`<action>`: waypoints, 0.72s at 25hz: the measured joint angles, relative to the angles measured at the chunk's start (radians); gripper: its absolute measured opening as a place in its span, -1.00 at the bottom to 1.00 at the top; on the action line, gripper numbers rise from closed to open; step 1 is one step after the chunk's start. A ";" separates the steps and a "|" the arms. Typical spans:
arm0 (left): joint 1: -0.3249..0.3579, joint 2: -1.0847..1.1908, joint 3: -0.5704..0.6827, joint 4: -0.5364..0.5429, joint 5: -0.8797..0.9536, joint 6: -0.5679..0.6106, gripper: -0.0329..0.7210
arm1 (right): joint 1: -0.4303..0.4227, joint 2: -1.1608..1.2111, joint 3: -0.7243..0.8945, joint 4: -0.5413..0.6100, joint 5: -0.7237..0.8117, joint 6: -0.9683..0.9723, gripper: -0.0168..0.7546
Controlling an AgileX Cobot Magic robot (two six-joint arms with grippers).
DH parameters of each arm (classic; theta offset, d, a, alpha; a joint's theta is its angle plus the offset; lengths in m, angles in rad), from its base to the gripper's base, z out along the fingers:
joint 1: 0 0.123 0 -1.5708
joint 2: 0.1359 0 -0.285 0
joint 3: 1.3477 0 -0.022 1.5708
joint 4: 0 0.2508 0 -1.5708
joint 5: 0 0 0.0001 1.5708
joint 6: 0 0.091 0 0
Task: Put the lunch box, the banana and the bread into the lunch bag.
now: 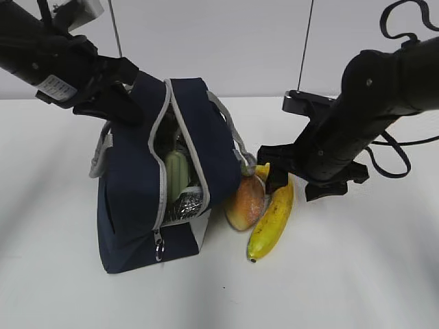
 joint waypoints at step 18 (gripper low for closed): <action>0.000 0.000 0.000 0.002 0.006 0.000 -0.92 | -0.057 0.208 -0.220 0.003 0.144 -0.002 0.42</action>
